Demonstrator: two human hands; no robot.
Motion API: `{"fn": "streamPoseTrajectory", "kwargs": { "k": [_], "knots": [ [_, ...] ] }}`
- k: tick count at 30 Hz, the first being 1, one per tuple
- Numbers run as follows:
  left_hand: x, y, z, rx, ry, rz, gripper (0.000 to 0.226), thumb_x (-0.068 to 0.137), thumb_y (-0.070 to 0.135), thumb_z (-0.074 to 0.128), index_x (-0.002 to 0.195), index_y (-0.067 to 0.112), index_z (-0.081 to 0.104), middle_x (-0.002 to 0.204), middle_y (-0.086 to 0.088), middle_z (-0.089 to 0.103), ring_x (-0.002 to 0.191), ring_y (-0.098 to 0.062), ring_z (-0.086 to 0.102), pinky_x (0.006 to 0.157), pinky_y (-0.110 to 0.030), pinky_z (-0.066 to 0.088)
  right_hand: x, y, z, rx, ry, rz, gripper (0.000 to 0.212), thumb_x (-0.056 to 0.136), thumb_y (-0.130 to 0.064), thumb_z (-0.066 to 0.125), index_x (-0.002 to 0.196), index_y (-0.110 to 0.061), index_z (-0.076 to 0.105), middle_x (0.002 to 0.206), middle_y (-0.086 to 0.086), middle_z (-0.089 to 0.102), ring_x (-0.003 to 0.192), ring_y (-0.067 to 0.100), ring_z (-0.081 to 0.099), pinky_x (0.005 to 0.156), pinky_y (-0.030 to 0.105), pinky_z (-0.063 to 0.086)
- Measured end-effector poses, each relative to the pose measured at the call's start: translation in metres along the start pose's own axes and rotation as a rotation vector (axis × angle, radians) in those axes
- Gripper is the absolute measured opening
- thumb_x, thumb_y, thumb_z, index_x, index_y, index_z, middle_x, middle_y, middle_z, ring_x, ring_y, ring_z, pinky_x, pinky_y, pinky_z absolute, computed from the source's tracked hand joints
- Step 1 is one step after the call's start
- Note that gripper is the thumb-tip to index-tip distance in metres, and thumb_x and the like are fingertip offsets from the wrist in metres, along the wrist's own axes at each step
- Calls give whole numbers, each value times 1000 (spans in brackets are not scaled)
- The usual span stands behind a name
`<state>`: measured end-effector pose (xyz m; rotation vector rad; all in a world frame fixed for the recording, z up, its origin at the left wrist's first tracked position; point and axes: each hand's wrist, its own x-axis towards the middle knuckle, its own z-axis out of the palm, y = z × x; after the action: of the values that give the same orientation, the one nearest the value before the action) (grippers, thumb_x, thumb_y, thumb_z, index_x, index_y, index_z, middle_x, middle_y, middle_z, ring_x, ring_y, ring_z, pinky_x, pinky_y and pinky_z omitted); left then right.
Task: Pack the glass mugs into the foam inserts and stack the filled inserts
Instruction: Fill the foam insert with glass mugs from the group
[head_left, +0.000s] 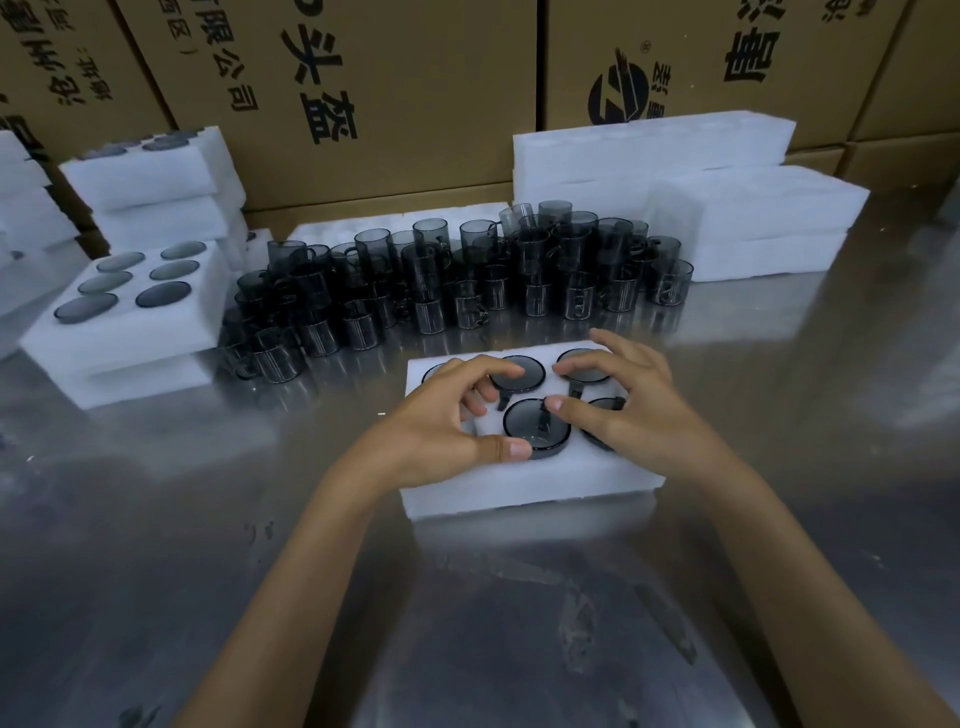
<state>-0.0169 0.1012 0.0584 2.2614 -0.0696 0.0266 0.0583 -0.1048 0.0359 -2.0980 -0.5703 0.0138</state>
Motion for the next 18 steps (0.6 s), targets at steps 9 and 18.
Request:
{"fn": "streamPoseTrajectory", "kwargs": {
  "k": [9,18],
  "knots": [
    [8,5,-5,102,-125,-98,67,74,34,85,131,38,51,111,12,43,99,0,46,89,-17,35,5,-4,-1,-34,-97,125,46,79,-42,80,118,-48,57,161,-16,20,148,0,2,122,53,12],
    [0,2,-1,-36,19,-42,64,67,25,91,123,31,61,118,-2,55,99,-5,51,80,-6,39,1,6,-7,570,-13,206,38,77,-31,83,112,-39,71,142,-15,55,125,7,56,100,31,46]
  ]
}}
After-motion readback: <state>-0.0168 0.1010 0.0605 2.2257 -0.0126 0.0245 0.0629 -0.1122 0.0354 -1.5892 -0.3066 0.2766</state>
